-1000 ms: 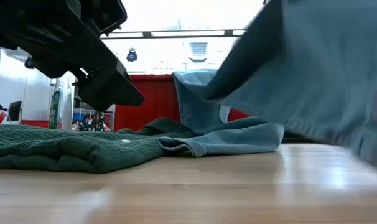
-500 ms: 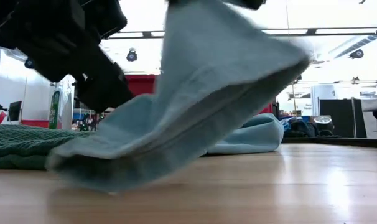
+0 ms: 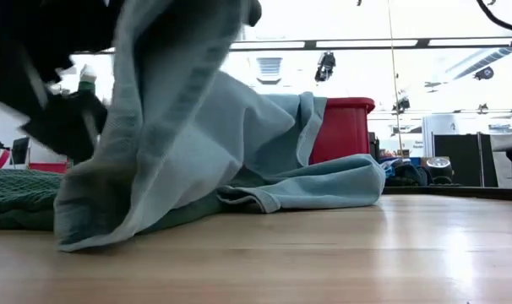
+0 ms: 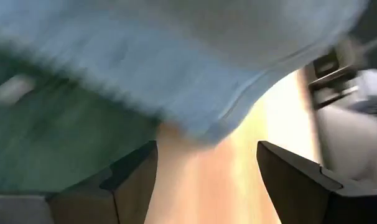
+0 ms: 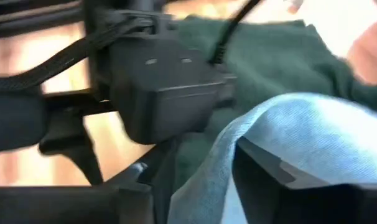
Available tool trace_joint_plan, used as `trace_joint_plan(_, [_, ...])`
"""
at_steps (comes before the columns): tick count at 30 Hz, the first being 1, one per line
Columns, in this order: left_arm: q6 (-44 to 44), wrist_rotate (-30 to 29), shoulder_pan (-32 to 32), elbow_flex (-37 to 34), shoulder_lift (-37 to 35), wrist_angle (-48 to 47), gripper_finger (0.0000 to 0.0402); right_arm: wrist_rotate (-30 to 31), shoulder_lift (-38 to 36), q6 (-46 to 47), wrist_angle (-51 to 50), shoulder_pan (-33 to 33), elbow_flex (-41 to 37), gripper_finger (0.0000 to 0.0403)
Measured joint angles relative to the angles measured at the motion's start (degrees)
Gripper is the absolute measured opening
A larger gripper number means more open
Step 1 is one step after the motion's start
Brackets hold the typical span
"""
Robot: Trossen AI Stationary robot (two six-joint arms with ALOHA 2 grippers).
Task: Fold Laundry from Bin
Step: Fold the blue jeans
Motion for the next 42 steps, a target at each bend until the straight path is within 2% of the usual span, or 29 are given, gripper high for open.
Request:
trace_joint_plan(5, [-7.1,-9.6,-5.8,0.0,-7.0,-14.7,0.0256,0.9,1.5,-3.5,0.9,-1.4,2.3,0.0197])
trace_joint_plan(9, [-12.1,-17.7,-9.9,-0.1,-11.9,-21.4,0.0256,0.9,0.8,-6.3,1.0,-1.6,2.1,0.0242])
trace_joint_plan(14, [-12.2,-26.3,-11.9,-0.1,-15.2,-21.1,0.0256,0.2,0.1,-12.0,5.1,-1.8,2.3,0.0291])
trace_joint_plan(19, [-12.5,-35.9,-12.0,-0.1,-14.7,-17.9,0.0256,0.2,-1.6,-12.7,-3.0,-0.5,3.4,0.0322])
trace_joint_plan(23, [-12.5,-41.3,-10.7,-0.1,-12.7,-12.9,0.0256,5.2,-4.6,-8.4,-10.8,2.7,3.0,0.0326])
trace_joint_plan(27, [-11.1,-43.1,-8.1,-0.1,-10.8,-6.7,0.0256,9.6,-6.9,-1.6,-20.1,5.6,2.8,0.0326])
trace_joint_plan(35, [-6.3,-42.6,-0.7,-0.1,-3.8,10.0,0.0256,10.0,-9.0,9.8,-30.8,11.1,2.6,0.0325])
trace_joint_plan(42, [-4.5,-33.5,7.1,0.0,4.2,24.9,0.0256,13.9,-9.0,21.3,-40.7,17.4,2.5,0.0325])
